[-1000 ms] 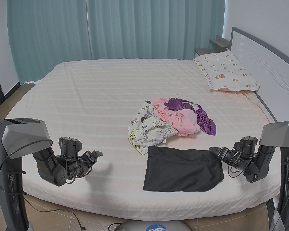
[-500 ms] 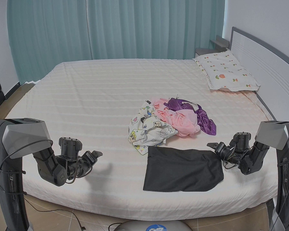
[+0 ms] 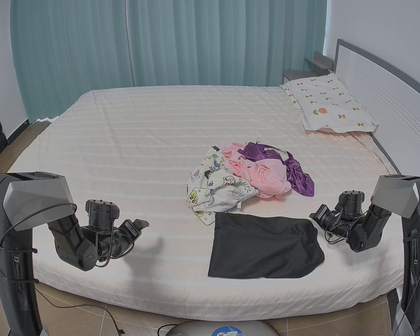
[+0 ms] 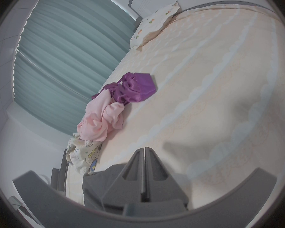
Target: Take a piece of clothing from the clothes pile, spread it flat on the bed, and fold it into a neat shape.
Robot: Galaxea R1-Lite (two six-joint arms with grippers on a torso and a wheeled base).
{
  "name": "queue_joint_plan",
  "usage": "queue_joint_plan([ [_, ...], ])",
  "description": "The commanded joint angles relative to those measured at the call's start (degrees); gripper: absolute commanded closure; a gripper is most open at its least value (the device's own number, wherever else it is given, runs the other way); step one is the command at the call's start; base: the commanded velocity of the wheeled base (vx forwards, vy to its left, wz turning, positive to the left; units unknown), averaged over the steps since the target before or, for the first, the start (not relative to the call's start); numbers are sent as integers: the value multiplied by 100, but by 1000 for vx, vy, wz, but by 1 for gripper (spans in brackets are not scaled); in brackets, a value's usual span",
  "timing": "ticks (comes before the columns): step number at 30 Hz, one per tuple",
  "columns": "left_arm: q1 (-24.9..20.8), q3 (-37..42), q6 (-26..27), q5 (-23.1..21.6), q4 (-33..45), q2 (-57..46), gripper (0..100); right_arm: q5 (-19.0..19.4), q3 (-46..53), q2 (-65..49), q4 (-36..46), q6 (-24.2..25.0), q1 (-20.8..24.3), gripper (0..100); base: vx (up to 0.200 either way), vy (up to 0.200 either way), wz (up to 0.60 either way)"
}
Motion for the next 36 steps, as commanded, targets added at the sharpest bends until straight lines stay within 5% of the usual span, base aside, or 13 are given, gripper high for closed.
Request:
queue_joint_plan([
  [1,-1,4,-2,0,-2,8,0,-122,10,-14,-246,84,-6,100,0,0,0],
  [10,-1,4,-2,0,-2,8,0,-69,388,-84,-378,40,3,100,0,0,0],
  [11,-1,4,-2,0,-2,8,0,-25,415,-111,-369,5,12,0,0,0,0],
  [25,-1,-5,-2,0,-2,17,0,239,379,-67,-264,14,276,0,0,0,0],
  [26,-1,-5,-2,0,-2,17,0,239,371,-67,-264,14,276,100,0,0,0],
  [36,-1,-5,-2,0,-2,17,0,212,388,-93,-316,40,205,100,0,0,0],
])
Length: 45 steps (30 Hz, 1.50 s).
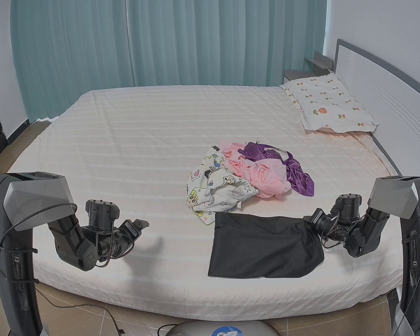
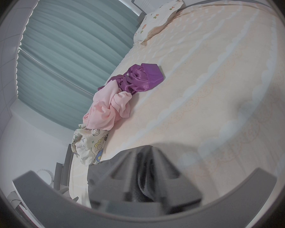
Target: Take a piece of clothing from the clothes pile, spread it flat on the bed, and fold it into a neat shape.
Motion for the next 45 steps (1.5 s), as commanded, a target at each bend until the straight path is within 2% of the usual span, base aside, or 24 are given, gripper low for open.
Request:
queue_joint_plan([
  [1,-1,1,-2,0,-2,6,0,-1,21,-21,-48,5,-51,100,0,0,0],
  [18,-1,10,-2,0,-11,6,0,-45,12,23,-329,57,-192,100,0,0,0],
  [19,-1,10,-2,0,-11,6,0,-45,12,23,-329,57,-192,0,0,0,0],
  [25,-1,10,-2,0,-11,6,0,-230,118,-100,-426,40,-227,0,0,0,0],
  [29,-1,1,-2,0,-11,6,0,-335,698,-549,-602,-136,-324,0,0,0,0],
  [32,-1,1,-2,0,-11,6,0,-168,1137,-839,-540,-435,-253,0,0,0,0],
  [36,-1,10,-2,0,-11,6,0,-142,1401,-804,-540,-760,-253,0,-150,0,0],
  [39,-1,10,-2,0,-11,6,0,-124,1709,-839,-610,-813,-288,0,0,0,0],
  [42,-10,19,86,0,-11,15,0,140,2166,-812,-645,-848,-288,0,0,0,0],
  [45,-10,54,183,0,-20,32,0,227,2306,-786,-716,-953,-306,0,0,0,0],
])
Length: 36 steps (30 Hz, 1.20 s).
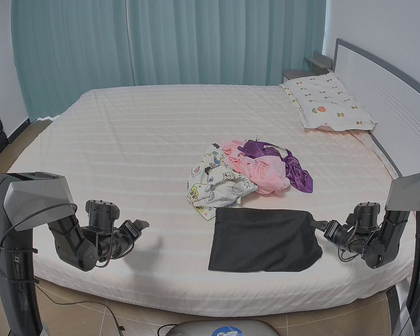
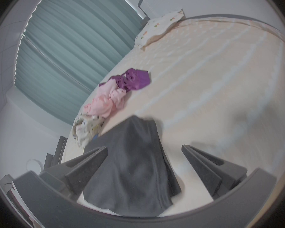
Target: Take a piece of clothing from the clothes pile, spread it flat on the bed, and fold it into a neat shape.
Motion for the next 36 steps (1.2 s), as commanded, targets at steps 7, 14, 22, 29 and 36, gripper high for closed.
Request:
queue_joint_plan([
  [7,-14,25,107,0,-11,35,0,107,319,160,-173,-316,57,0,0,0,0],
  [14,-14,17,107,0,-11,35,0,45,144,371,-164,-571,250,100,0,0,0],
  [22,-14,17,107,0,-11,35,0,36,521,283,-173,-923,180,100,0,0,0],
  [29,-14,17,107,0,-3,35,0,36,715,142,-173,-1081,92,100,0,0,0],
  [36,-14,17,107,0,-3,35,0,45,820,90,-173,-1195,-40,100,0,0,0],
])
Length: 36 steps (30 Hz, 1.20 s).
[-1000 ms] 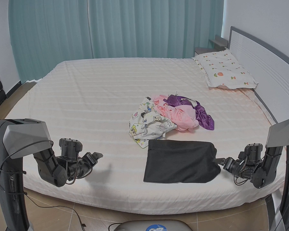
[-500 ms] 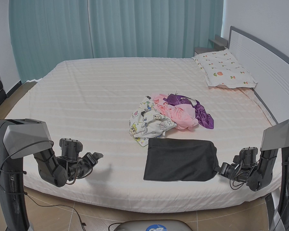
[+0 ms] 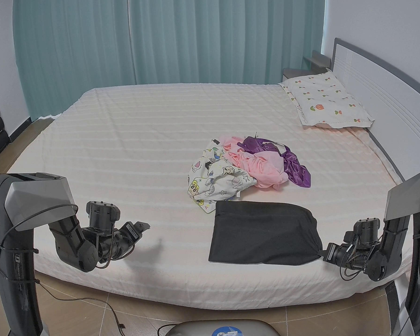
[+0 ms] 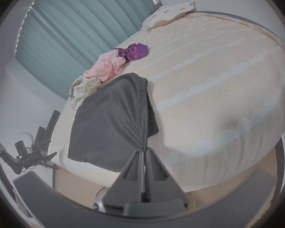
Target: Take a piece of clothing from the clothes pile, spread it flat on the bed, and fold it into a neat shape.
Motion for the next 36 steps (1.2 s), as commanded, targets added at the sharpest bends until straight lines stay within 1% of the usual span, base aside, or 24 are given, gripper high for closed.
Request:
queue_joint_plan([
  [1,6,0,-3,-1,-3,7,0,8,73,-42,0,-69,-79,100,0,0,0],
  [6,-3,0,-3,-1,-3,7,0,8,82,-77,9,-140,-176,100,0,0,0],
  [12,6,0,-3,-1,-3,7,0,8,117,-42,27,-219,-176,100,0,0,0],
  [13,-3,0,-3,-1,-3,7,0,8,117,-24,27,-254,-176,0,0,0,0],
  [15,-3,0,-3,-1,-3,7,0,17,91,-33,-8,-298,-176,0,0,0,0],
  [18,-3,0,-3,-1,-3,7,0,35,47,-86,-114,-245,-202,0,0,0,0],
  [20,-3,-9,-3,-1,-3,7,0,70,-129,-60,-421,-175,-281,0,0,0,0],
  [22,6,-9,-3,-1,-3,7,0,44,-279,-24,-439,-104,-281,0,0,0,0],
  [23,6,-18,-3,-1,-3,7,0,26,-639,99,-430,177,-281,0,0,0,0],
  [27,-3,-18,-3,8,-3,16,0,8,-1509,433,-334,994,-202,0,0,0,0],
  [28,-3,-18,-3,8,-3,16,0,0,-1711,547,-254,1109,-176,0,0,0,0],
  [30,-3,-18,-3,8,-3,16,0,-18,-1992,696,-140,1232,-123,0,0,0,0],
  [32,-3,-27,-3,8,-3,16,0,-150,-2370,898,18,1372,-105,0,0,0,0],
  [34,-3,-27,-3,25,-3,16,0,-255,-2449,969,0,1434,-26,0,0,0,0],
  [36,-3,-36,-3,87,-11,33,0,-264,-2529,1004,9,1495,35,0,0,0,0],
])
